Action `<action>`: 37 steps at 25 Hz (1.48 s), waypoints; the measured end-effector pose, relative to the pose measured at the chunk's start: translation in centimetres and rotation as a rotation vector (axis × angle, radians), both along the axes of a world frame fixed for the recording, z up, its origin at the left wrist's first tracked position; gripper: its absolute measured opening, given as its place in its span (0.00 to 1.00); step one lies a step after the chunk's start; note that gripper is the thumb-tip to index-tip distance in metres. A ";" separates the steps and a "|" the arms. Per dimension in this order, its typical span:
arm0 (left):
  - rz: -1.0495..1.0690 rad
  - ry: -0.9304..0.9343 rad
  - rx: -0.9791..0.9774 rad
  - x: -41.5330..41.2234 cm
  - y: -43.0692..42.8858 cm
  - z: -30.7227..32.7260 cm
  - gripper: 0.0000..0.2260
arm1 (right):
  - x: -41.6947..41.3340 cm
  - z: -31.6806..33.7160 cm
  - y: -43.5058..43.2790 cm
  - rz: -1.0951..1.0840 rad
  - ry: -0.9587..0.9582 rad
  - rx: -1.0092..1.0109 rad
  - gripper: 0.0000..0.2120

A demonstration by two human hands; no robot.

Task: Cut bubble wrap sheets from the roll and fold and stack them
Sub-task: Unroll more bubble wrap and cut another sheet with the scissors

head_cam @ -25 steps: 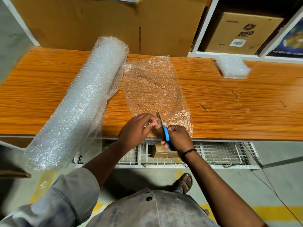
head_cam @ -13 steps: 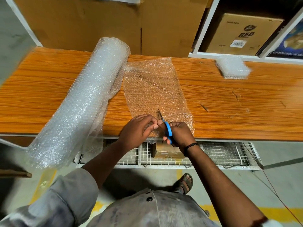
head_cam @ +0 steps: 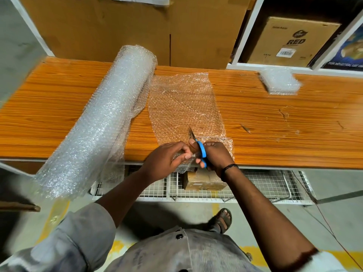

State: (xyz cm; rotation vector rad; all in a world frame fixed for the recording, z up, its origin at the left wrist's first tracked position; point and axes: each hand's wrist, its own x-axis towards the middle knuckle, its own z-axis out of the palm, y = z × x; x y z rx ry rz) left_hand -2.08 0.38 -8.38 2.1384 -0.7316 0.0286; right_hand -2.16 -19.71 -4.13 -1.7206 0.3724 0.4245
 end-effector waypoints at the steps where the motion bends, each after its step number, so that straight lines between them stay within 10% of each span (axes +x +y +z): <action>1: -0.007 0.005 0.000 -0.1 0.0 0.0 0.05 | 0.2 0.1 0.0 0.013 0.011 -0.003 0.19; 11: 0.209 0.126 -0.092 1.8 0.2 1.5 0.04 | 0.3 0.3 0.2 0.039 -0.028 -0.052 0.20; 18: 0.366 -0.058 0.370 5.1 -2.0 -0.5 0.14 | -0.4 0.5 0.8 0.039 0.064 0.013 0.26; 37: 0.427 -0.140 0.217 4.5 -1.0 -2.0 0.08 | 0.5 1.0 2.4 0.022 0.089 -0.001 0.22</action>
